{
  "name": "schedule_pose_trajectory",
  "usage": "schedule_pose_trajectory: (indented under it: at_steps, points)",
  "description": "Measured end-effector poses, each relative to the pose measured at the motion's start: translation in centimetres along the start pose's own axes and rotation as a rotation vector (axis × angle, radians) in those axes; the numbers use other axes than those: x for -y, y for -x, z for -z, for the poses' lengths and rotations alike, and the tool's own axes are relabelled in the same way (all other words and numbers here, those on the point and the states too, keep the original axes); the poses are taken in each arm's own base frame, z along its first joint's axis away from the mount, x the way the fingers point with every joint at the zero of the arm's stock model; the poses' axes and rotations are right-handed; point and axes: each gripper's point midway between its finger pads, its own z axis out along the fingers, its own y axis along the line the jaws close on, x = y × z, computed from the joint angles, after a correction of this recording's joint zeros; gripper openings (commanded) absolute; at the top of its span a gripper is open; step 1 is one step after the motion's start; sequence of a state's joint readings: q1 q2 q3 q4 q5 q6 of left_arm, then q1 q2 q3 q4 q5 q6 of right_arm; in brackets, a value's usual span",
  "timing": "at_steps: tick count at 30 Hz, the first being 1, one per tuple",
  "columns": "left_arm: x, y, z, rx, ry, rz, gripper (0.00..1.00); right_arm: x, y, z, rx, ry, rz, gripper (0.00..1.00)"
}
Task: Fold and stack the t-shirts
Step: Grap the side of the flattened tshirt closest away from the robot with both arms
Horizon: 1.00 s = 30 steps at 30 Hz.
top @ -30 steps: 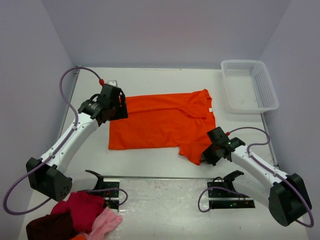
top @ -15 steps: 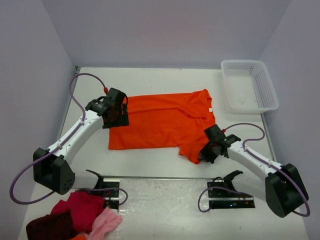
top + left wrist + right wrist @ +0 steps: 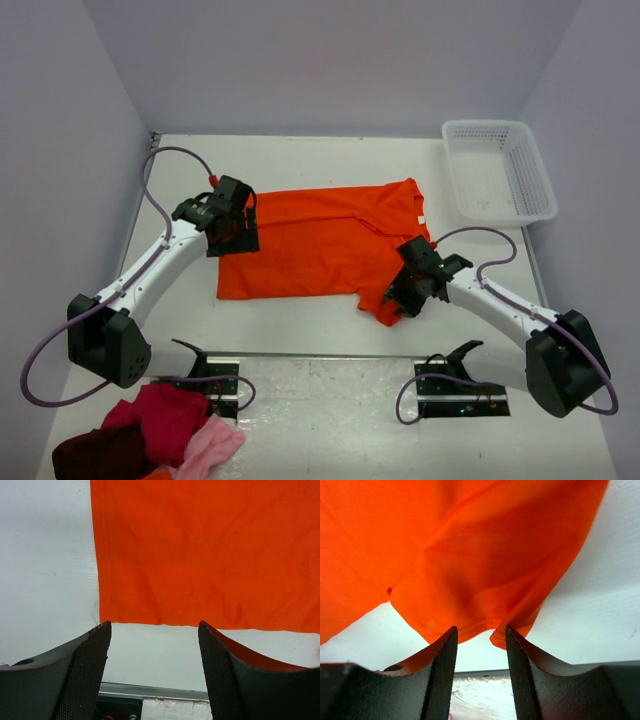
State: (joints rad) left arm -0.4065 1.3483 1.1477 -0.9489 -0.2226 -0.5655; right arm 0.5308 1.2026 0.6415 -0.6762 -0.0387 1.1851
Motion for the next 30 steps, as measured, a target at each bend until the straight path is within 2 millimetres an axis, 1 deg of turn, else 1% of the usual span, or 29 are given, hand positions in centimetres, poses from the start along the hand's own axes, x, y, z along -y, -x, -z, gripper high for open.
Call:
schedule_pose_trajectory:
  at_steps: [10, 13, 19, 23, 30]
  points:
    - [0.5, 0.2, 0.0, 0.007, -0.025, 0.004, 0.71, 1.4, -0.8, 2.1, 0.016, -0.024, -0.082, 0.43]
    - [0.6, 0.2, -0.1, 0.006, -0.031, 0.004, 0.71, 1.6, -1.0, 2.3, 0.013, -0.031, -0.116, 0.42]
    - [0.8, 0.2, -0.1, 0.005, -0.042, 0.0, 0.71, 3.0, -2.0, 1.6, -0.009, -0.097, -0.177, 0.39]
    - [0.9, 0.3, 0.0, 0.007, -0.047, -0.003, 0.71, 3.8, -2.4, 1.2, -0.014, -0.149, -0.216, 0.38]
    - [1.4, 0.4, 0.2, 0.027, -0.086, 0.0, 0.71, 5.9, -2.9, 0.0, 0.002, -0.296, -0.249, 0.38]
